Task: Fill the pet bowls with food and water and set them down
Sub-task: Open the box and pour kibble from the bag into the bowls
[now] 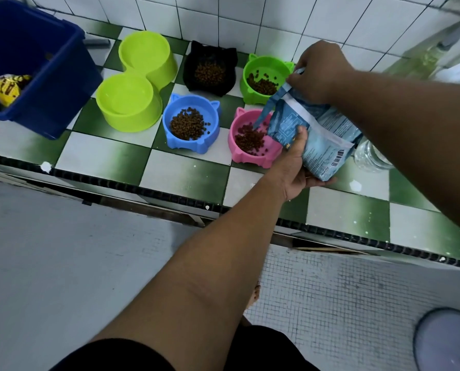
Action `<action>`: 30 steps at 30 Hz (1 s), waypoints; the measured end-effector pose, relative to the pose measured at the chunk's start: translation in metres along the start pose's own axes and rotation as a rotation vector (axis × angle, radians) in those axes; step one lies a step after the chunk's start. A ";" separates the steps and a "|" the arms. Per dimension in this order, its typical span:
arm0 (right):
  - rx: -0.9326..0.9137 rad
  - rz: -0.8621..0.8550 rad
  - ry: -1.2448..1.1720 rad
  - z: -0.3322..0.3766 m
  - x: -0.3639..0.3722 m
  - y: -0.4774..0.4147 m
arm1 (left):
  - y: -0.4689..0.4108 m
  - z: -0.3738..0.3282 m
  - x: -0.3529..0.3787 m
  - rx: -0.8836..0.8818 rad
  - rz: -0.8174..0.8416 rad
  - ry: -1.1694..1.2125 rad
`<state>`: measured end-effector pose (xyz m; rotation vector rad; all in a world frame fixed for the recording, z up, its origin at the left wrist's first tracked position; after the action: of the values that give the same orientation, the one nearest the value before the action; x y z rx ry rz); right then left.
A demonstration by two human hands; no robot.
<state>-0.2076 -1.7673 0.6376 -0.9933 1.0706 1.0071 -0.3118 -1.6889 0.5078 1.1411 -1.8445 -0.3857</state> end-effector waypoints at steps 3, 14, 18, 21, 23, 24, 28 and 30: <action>-0.007 0.001 0.005 -0.001 -0.001 0.001 | 0.001 0.000 0.000 0.002 0.004 -0.007; 0.028 -0.021 -0.045 -0.010 -0.006 0.019 | 0.002 0.008 -0.006 -0.011 -0.026 -0.046; 0.039 -0.045 -0.085 -0.013 -0.010 0.026 | 0.005 0.010 -0.006 -0.010 -0.043 -0.066; 0.042 -0.077 -0.116 -0.016 -0.016 0.030 | 0.007 0.009 -0.005 0.019 -0.064 -0.100; 0.060 -0.091 -0.140 -0.019 -0.020 0.034 | 0.010 0.007 -0.005 0.032 -0.083 -0.124; 0.073 -0.095 -0.157 -0.021 -0.022 0.037 | 0.012 0.005 -0.006 0.036 -0.095 -0.137; 0.114 -0.143 -0.267 -0.030 -0.028 0.055 | 0.018 0.000 -0.011 0.070 -0.130 -0.201; 0.148 -0.172 -0.339 -0.036 -0.029 0.067 | 0.021 -0.001 -0.015 0.099 -0.144 -0.224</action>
<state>-0.2846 -1.7900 0.6501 -0.7485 0.7536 0.9028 -0.3206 -1.6655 0.5145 1.3482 -1.9987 -0.5275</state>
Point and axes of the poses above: each hand's wrist, its own y-axis away from the middle knuckle, its own x-axis out of the palm, z = x × y, the point moved 2 cm from there along -y, towards the middle knuckle, and after that the axes turned 11 degrees about -z, right-handed, at the moved point
